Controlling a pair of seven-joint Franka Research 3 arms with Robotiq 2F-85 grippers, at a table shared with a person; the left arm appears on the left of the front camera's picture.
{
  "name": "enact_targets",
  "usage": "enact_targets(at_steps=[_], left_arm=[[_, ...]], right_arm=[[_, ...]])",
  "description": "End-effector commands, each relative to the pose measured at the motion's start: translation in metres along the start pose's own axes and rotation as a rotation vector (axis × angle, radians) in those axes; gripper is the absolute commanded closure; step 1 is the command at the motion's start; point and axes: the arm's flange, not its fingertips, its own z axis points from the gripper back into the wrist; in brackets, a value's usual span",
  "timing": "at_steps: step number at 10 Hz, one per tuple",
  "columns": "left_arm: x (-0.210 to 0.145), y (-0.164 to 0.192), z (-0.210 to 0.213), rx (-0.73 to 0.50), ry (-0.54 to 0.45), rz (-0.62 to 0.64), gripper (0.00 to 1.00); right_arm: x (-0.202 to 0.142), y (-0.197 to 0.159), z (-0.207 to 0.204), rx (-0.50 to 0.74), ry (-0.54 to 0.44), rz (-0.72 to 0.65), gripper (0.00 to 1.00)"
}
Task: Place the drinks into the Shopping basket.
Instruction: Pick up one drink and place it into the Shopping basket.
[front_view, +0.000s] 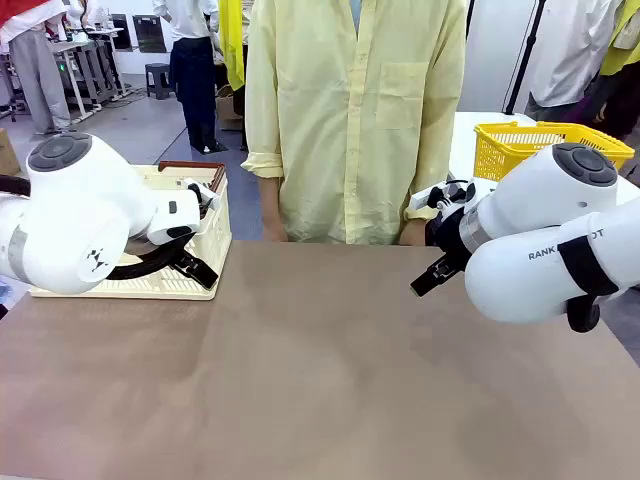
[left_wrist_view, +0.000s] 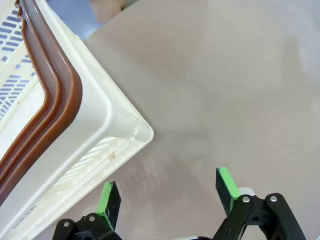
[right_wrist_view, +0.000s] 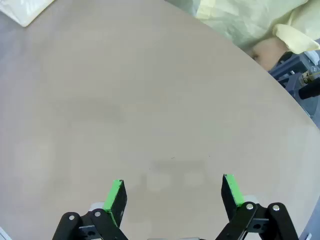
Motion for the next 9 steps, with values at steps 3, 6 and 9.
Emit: enact_targets(at_steps=[3,6,9], left_arm=[[0.0000,0.0000,0.0001,0.000,0.000,0.000,0.00],[0.0000,0.0000,0.0001,0.000,0.000,0.000,0.00],[0.0000,0.0000,0.0001,0.000,0.000,0.000,0.00]], right_arm=[[0.0000,0.0000,0.0000,0.000,0.000,0.000,0.00],[0.0000,0.0000,0.0000,0.000,0.000,0.000,0.00],[0.0000,0.0000,0.0000,0.000,0.000,0.000,0.00]])
